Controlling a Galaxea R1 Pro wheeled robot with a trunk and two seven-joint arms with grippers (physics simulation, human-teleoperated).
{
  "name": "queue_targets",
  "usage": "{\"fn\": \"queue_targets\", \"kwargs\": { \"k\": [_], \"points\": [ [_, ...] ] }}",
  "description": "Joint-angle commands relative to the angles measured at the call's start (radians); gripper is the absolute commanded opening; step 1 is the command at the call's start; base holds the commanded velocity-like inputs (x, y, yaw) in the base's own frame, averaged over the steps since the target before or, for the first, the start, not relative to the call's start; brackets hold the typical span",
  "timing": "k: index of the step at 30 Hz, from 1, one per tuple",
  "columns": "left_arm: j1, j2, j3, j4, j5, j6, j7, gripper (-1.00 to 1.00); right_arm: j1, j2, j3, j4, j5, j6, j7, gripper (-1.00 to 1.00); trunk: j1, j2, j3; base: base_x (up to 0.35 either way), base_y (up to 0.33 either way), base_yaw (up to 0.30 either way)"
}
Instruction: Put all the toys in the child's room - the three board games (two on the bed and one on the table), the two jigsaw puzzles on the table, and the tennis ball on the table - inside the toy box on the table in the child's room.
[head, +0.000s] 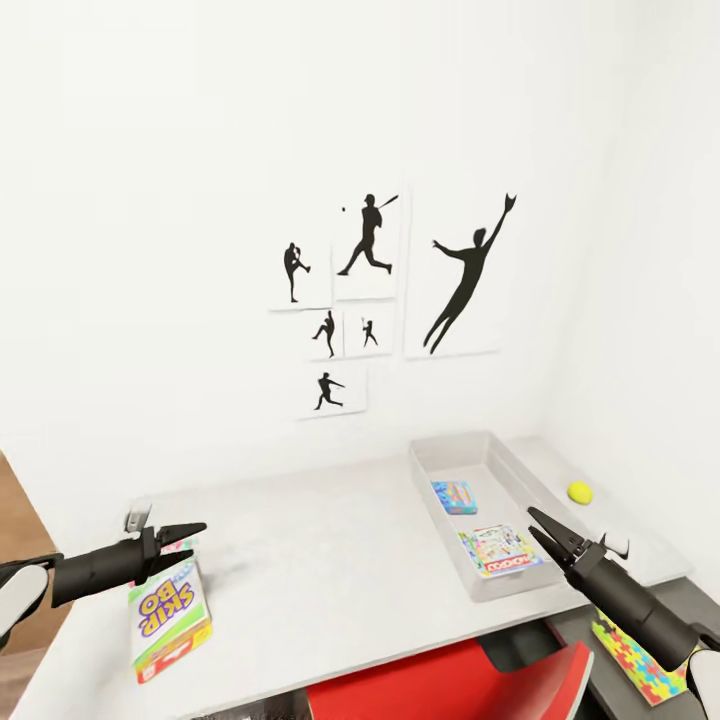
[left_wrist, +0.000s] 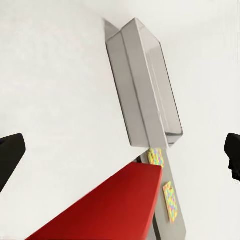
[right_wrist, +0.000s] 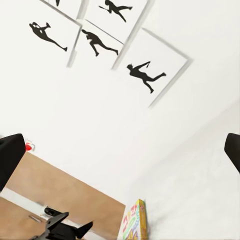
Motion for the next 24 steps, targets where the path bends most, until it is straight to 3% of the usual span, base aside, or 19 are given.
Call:
{"fn": "queue_targets", "kwargs": {
  "k": [1,8,24],
  "points": [
    [-0.001,0.001,-0.002,-0.001,0.003,0.003,-0.004,1.0,0.0,0.0,-0.001,0.0,-0.001,0.005,0.002,1.0,0.0,-0.001,0.0,-0.016,0.034,0.265],
    [-0.001,0.004,0.004,-0.009,0.001,0.006,-0.037,1.0,0.0,-0.001,-0.001,0.0,-0.001,0.005,0.002,1.0,0.0,-0.001,0.005,-0.006,0.013,0.268],
    [-0.004,0.007,0.016,-0.009,-0.01,0.011,-0.045,1.0,0.0,-0.001,-0.001,0.0,-0.001,0.005,0.002,1.0,0.0,-0.001,0.014,0.0,0.001,0.275]
  ]
}}
